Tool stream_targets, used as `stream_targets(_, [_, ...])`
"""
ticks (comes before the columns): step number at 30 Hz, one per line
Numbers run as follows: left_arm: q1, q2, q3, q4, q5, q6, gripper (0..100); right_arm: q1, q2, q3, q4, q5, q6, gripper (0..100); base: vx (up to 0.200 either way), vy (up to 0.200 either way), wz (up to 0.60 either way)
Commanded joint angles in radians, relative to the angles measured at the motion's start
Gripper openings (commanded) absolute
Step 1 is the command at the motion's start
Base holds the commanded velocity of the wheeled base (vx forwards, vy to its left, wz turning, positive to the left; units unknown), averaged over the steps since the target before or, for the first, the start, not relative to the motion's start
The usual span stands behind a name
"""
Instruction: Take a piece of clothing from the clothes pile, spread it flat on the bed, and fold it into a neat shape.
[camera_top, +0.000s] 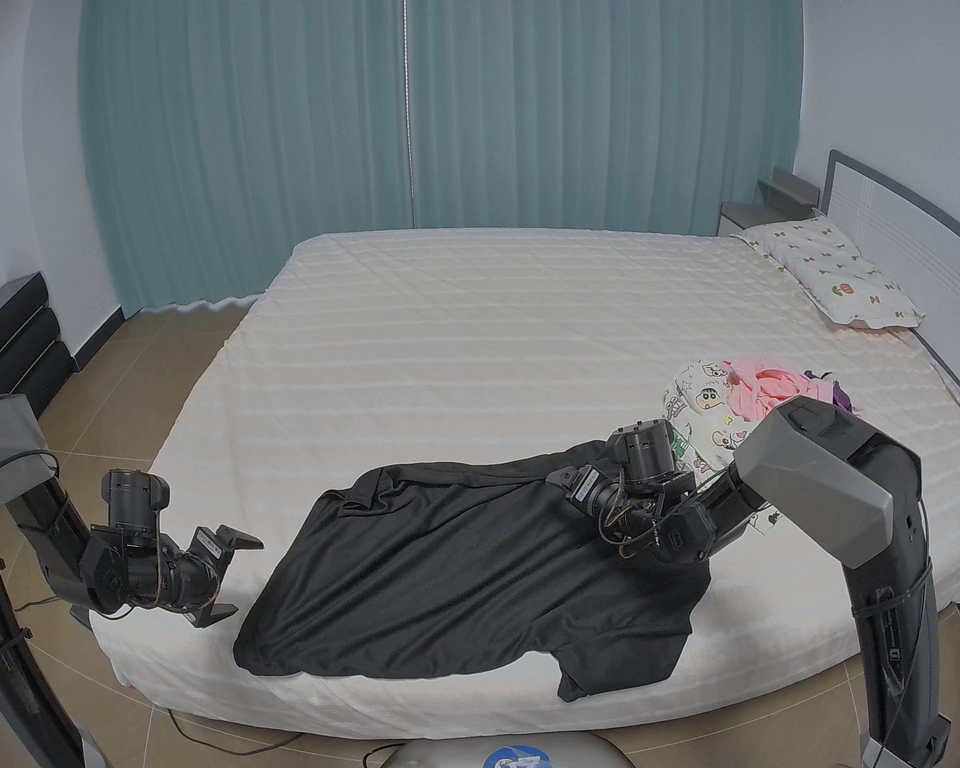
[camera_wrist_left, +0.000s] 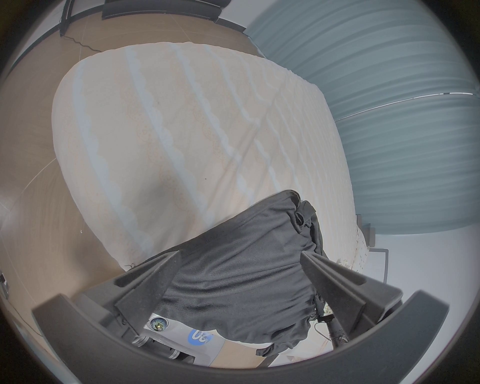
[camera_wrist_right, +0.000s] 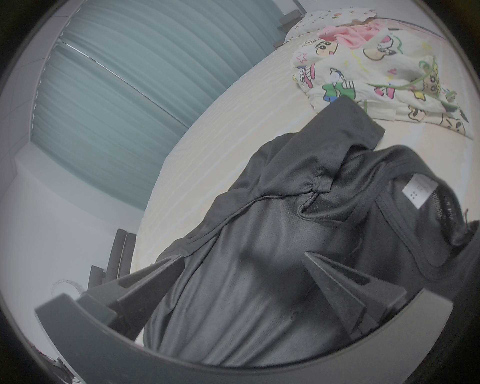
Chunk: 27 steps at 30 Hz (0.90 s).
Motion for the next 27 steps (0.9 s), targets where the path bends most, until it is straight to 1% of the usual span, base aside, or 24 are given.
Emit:
stream_targets(1, [0.000, -0.001, 0.002, -0.001, 0.000, 0.000, 100, -0.032, 0.111, -0.110, -0.001, -0.014, 0.003, 100, 0.000, 0.000, 0.00])
stream_targets(6, [0.000, -0.001, 0.002, -0.001, 0.001, 0.000, 100, -0.109, 0.123, -0.167, -0.013, -0.060, 0.000, 100, 0.000, 0.000, 0.00])
stream_targets(10, [0.000, -0.001, 0.004, -0.001, 0.001, 0.000, 100, -0.174, 0.112, -0.176, -0.026, -0.062, 0.002, 100, 0.000, 0.000, 0.00])
stream_targets(12, [0.000, -0.001, 0.004, -0.001, 0.001, 0.000, 100, -0.189, 0.112, -0.178, -0.035, -0.066, -0.002, 100, 0.000, 0.000, 0.00])
stream_targets(13, [0.000, -0.001, 0.004, 0.001, 0.001, 0.000, 100, -0.223, 0.118, -0.179, -0.073, -0.080, -0.005, 100, 0.000, 0.000, 0.00])
stream_targets(15, [0.000, -0.001, 0.004, -0.001, 0.001, 0.000, 100, -0.247, 0.120, -0.168, -0.128, -0.083, -0.005, 100, 0.000, 0.000, 0.00])
stream_targets(20, [0.000, -0.001, 0.004, -0.001, 0.001, 0.000, 100, -0.264, 0.108, -0.129, -0.194, -0.083, -0.006, 100, 0.000, 0.000, 0.00])
stream_targets(22, [0.000, -0.001, 0.004, -0.001, 0.001, 0.000, 100, -0.282, 0.102, -0.127, -0.224, -0.085, -0.008, 100, 0.000, 0.000, 0.00])
stream_targets(27, [0.000, -0.002, 0.002, -0.001, 0.001, 0.001, 100, -0.321, 0.057, -0.089, -0.242, -0.079, 0.002, 100, 0.000, 0.000, 0.00])
